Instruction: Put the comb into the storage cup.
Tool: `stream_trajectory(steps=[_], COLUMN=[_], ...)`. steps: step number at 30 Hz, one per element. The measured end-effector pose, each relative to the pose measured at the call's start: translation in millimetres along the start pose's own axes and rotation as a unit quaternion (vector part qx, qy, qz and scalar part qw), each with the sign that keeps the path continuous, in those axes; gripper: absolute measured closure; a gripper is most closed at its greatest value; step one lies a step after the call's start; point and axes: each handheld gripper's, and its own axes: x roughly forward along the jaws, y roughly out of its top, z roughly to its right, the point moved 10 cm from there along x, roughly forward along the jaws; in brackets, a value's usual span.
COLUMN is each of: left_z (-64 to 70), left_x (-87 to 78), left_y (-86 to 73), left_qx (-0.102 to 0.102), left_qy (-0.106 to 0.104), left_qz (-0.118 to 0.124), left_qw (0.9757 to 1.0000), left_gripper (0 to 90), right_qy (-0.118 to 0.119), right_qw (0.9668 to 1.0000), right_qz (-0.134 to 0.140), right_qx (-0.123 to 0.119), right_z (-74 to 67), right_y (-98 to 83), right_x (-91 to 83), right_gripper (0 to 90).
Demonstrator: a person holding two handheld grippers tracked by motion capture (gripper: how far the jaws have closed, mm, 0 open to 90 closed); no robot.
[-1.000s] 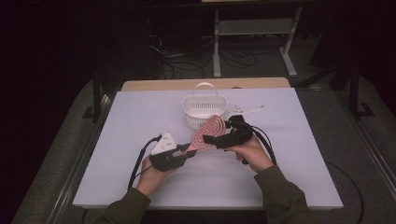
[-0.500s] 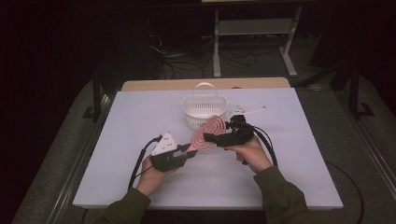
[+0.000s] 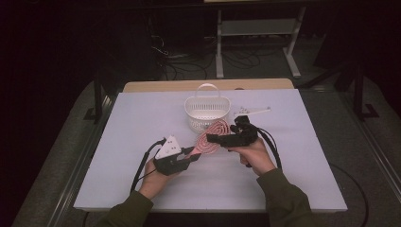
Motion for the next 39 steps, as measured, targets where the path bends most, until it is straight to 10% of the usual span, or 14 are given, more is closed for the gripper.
stream_trajectory(steps=[39], left_z=[0.1], left_x=[3.7], left_y=[-5.0], left_qx=[0.017], left_qy=[0.004], left_qz=[-0.016], left_qw=[0.9997], left_gripper=[71.0], right_qy=[0.059], right_qw=[0.9978], right_qz=[0.008], right_qx=[0.029], right_z=[-8.9], right_y=[1.5], right_x=[-2.1], right_gripper=[61.8])
